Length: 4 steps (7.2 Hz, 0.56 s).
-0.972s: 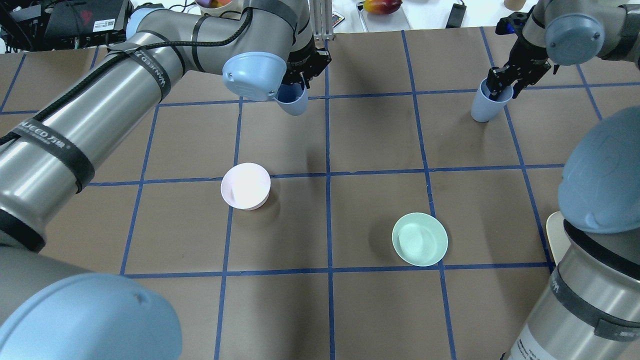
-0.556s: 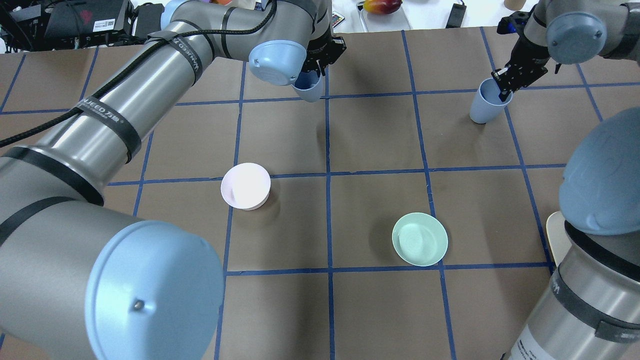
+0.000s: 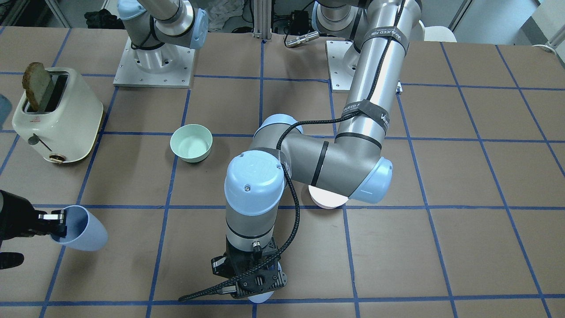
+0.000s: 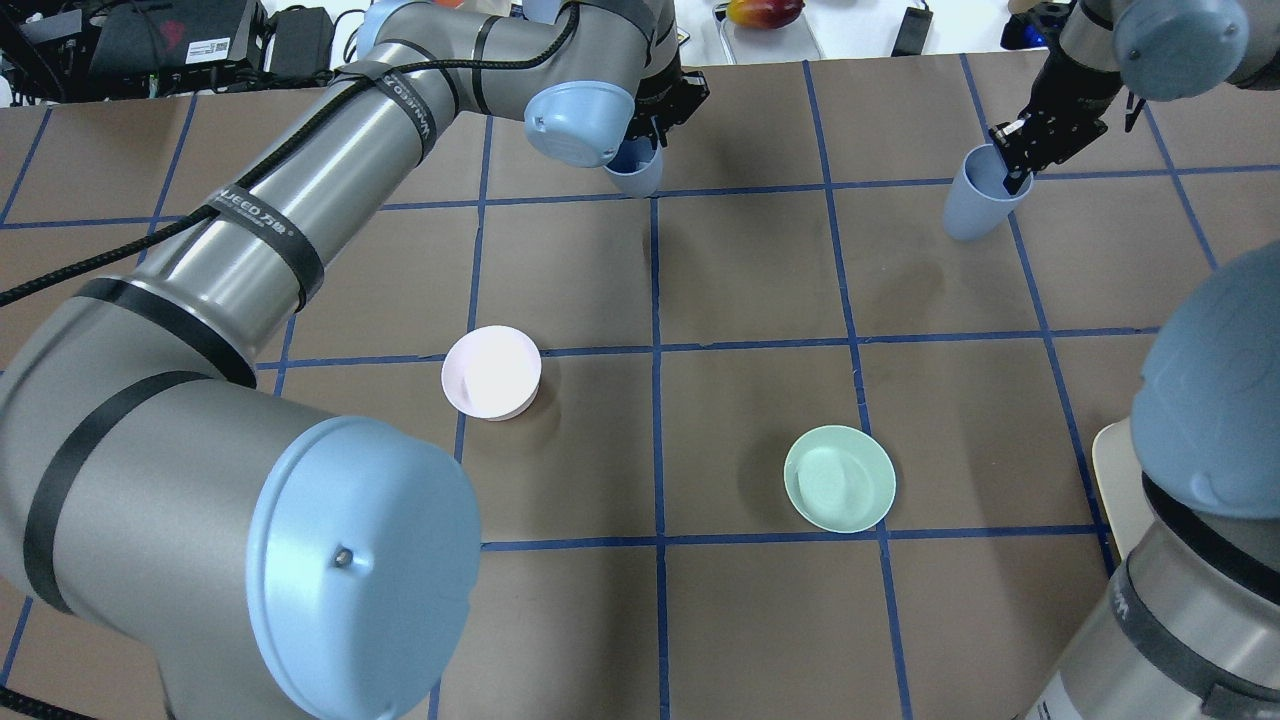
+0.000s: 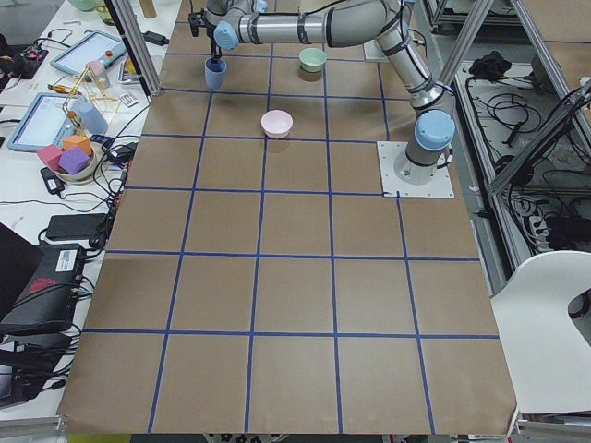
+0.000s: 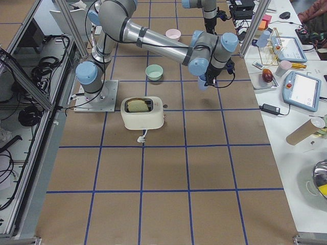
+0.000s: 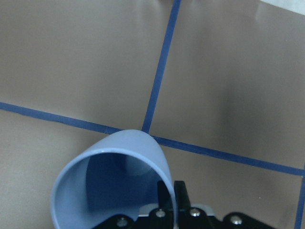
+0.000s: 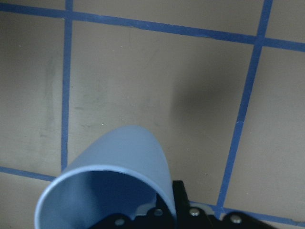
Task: Stack blue cups with both arms
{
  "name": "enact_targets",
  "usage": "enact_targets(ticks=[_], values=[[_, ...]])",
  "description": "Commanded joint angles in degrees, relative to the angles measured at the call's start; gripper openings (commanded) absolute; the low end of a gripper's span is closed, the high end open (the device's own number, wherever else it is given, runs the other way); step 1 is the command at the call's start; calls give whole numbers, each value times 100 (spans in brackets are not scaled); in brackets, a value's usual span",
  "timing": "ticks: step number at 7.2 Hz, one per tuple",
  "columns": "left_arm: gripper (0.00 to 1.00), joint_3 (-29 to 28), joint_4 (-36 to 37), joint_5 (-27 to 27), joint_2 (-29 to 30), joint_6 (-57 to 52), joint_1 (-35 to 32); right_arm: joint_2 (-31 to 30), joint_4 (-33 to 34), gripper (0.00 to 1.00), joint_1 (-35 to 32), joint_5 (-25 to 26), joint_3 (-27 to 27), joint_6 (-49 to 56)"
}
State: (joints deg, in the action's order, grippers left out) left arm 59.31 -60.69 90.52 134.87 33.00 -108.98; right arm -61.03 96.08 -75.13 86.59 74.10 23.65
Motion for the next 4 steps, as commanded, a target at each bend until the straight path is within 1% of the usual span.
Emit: enact_targets(ticks=[1,2,3,4], values=[[0,-33,196,9,196,-4,-9,-93,-72,0,-263,-98,-9,-325],[0,-33,232,9,232,-4,-9,-128,-72,0,-387,-98,-9,-587],[0,-42,241,9,250,-4,-9,-120,-72,0,-405,-107,-1,-616],[21,-42,250,9,285,4,-9,-120,-63,0,-406,-107,-1,-616]])
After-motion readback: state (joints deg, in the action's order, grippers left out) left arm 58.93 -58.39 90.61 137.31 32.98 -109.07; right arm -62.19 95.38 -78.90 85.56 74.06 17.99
